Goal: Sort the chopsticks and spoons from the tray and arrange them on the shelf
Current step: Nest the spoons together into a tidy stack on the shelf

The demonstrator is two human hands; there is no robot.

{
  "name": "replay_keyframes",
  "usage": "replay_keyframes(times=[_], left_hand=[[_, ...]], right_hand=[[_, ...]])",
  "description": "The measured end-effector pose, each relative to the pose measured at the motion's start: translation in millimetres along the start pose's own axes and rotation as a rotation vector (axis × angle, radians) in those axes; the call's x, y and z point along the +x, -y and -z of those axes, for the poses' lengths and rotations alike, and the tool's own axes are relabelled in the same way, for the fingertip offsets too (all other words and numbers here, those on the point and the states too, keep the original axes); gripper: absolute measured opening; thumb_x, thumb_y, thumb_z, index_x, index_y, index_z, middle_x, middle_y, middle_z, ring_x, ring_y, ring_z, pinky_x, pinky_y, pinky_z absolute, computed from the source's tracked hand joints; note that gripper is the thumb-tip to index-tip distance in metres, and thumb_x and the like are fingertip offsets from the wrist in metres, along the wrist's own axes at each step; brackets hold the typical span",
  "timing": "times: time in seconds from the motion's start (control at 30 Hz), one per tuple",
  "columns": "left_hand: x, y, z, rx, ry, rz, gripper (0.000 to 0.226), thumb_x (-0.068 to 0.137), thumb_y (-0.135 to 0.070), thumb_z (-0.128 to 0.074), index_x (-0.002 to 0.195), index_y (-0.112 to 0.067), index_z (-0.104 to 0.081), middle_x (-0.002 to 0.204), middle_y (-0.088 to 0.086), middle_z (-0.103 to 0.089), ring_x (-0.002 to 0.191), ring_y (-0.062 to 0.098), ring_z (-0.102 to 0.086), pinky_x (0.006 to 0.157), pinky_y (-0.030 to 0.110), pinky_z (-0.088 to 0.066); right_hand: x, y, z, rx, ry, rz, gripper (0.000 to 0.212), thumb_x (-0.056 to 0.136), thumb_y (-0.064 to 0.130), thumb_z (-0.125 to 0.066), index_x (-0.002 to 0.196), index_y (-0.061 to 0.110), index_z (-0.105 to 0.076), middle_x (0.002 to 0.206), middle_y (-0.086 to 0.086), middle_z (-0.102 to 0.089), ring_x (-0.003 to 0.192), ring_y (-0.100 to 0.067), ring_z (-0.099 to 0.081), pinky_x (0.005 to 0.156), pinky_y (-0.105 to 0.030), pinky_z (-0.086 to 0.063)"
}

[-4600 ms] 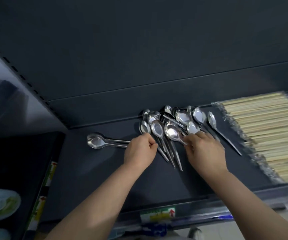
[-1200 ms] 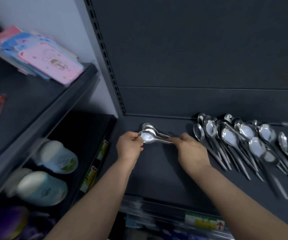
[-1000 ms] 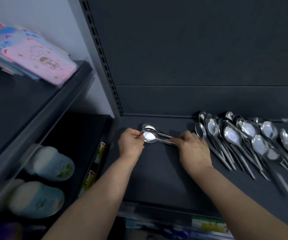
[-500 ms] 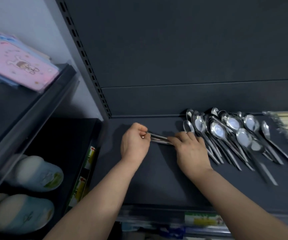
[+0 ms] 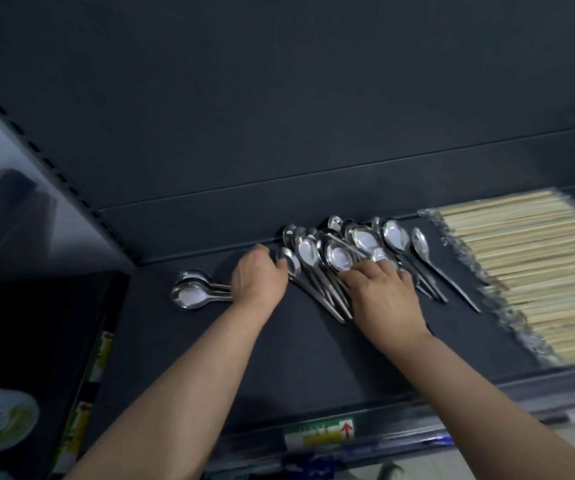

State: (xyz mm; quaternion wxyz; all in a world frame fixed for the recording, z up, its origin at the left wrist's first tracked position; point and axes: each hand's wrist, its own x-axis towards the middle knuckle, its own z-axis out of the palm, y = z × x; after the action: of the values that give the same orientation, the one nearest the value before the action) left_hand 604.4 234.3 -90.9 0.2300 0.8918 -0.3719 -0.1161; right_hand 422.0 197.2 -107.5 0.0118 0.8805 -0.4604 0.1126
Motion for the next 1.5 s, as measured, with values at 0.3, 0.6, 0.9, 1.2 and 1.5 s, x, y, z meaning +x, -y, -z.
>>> replay_keyframes(times=[0.3, 0.6, 0.9, 1.2, 1.5], left_hand=[[1, -3, 0, -0.010, 0.037, 0.066, 0.025, 0.082, -0.011, -0.050, 0.057, -0.009, -0.050, 0.058, 0.008, -0.052, 0.066, 0.032, -0.054, 0.056, 0.033, -0.040], [6, -29, -17, -0.119, 0.014, -0.006, 0.014, 0.088, -0.015, -0.052, 0.094, -0.013, -0.065, 0.090, 0.009, -0.068, 0.091, 0.033, -0.064, 0.068, 0.031, -0.045], [12, -32, -20, -0.319, 0.096, 0.116, 0.020, 0.082, -0.011, -0.052, 0.066, -0.004, -0.060, 0.068, 0.014, -0.067, 0.064, 0.030, -0.069, 0.062, 0.044, -0.061], [-13, -21, 2, -0.833, 0.009, 0.174, 0.013, 0.097, -0.012, -0.053, 0.097, -0.003, -0.063, 0.083, 0.010, -0.067, 0.063, 0.009, -0.062, 0.052, 0.022, -0.053], [-44, 72, 41, -0.567, -0.044, 0.296, 0.017, 0.087, -0.010, -0.051, 0.084, -0.026, -0.054, 0.089, 0.004, -0.069, 0.070, 0.014, -0.065, 0.051, 0.028, -0.053]], right_hand=[[2, -14, -3, 0.048, 0.170, 0.103, 0.047, 0.088, 0.011, -0.048, 0.133, 0.028, -0.048, 0.127, 0.005, -0.052, 0.122, -0.021, -0.041, 0.094, -0.039, -0.036], [5, -22, 9, 0.224, 0.166, 0.073, 0.032, 0.099, 0.041, -0.039, 0.122, 0.031, -0.058, 0.120, 0.009, -0.058, 0.117, -0.018, -0.045, 0.095, -0.040, -0.033], [4, -25, 12, 0.211, 0.210, 0.100, 0.030, 0.095, 0.033, -0.048, 0.124, 0.032, -0.058, 0.124, 0.008, -0.056, 0.120, -0.019, -0.043, 0.097, -0.040, -0.033], [14, 6, 28, 0.620, 0.242, 0.026, 0.028, 0.099, 0.023, -0.045, 0.122, 0.021, -0.060, 0.097, -0.001, -0.071, 0.094, -0.024, -0.064, 0.083, -0.035, -0.049], [14, 70, 13, 0.520, 0.461, 0.232, 0.028, 0.096, 0.024, -0.046, 0.118, 0.027, -0.062, 0.110, -0.004, -0.067, 0.105, -0.026, -0.059, 0.086, -0.035, -0.048]])
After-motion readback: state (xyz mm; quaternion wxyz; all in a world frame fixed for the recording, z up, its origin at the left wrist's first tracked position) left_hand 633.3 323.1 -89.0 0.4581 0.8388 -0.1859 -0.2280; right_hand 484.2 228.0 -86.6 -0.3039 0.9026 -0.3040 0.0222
